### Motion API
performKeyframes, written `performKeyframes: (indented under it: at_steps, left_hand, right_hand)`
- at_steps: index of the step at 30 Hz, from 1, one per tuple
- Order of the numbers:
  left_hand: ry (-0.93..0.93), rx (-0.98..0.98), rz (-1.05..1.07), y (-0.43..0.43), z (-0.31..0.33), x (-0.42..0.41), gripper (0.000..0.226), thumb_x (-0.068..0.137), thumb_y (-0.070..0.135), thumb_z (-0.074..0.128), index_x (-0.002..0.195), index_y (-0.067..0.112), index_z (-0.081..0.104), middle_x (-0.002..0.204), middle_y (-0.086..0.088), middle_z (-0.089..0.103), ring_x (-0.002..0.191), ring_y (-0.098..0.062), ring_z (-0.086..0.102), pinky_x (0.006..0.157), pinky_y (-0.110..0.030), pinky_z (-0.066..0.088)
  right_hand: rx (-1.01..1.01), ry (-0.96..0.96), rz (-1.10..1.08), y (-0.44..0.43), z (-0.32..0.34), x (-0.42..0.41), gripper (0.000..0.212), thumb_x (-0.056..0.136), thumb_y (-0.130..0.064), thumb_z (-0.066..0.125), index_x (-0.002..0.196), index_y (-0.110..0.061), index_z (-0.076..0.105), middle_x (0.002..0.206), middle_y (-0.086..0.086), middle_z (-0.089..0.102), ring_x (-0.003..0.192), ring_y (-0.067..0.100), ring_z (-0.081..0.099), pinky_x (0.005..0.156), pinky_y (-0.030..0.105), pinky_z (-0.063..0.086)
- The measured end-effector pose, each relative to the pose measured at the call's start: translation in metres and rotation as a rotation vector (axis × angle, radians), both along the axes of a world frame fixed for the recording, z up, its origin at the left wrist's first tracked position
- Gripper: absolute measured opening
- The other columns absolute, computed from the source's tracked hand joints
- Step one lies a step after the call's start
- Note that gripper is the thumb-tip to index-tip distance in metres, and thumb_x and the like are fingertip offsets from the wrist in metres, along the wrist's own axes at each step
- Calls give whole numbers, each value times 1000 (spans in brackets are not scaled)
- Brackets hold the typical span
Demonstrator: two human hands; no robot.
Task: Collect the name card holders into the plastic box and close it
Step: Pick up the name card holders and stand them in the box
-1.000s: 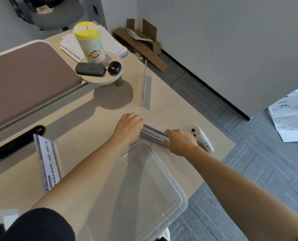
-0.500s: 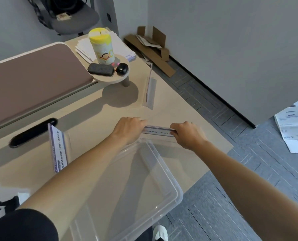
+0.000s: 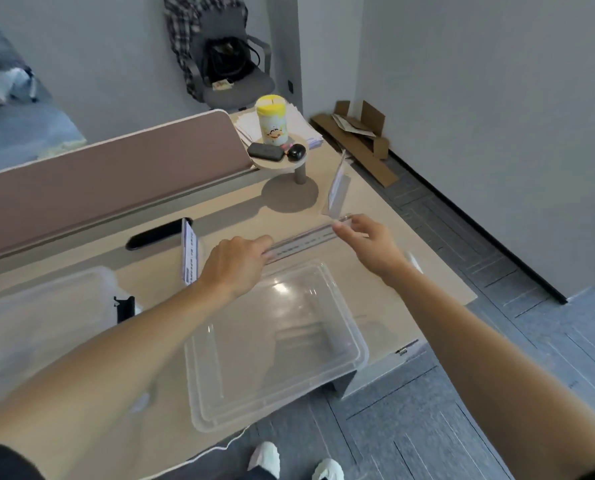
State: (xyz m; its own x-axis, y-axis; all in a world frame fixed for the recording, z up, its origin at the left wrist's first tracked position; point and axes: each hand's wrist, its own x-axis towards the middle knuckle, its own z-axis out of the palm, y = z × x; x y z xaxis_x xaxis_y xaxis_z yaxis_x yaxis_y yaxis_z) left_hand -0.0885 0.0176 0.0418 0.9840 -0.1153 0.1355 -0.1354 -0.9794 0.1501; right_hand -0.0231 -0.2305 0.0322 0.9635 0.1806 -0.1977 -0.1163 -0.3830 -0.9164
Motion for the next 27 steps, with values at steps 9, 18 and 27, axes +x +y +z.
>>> performKeyframes:
  at_steps: [9,18,27]
  left_hand:
    - [-98,-123,182,60,31,-102,30,94,31,56,71,15,46,55,-2,50,51,-28,49,48,-33,40]
    - [469,-903,274,190,41,-235,84,67,71,69,140,38,44,138,-4,51,129,-11,48,104,-27,38]
    - [204,-1280,372,292,23,-347,100,51,46,81,140,38,36,121,-5,52,84,-13,64,95,-37,52]
  right_hand:
    - [385,208,110,116,41,-49,35,95,-48,56,120,-26,49,112,-1,54,110,35,55,96,45,48]
    - [291,94,389,256,79,-144,39,78,-43,55,105,-15,58,103,3,57,87,31,60,84,44,50]
    - [199,90,590,408,101,-234,61,74,-49,60,123,-14,60,117,6,56,84,25,61,83,41,50]
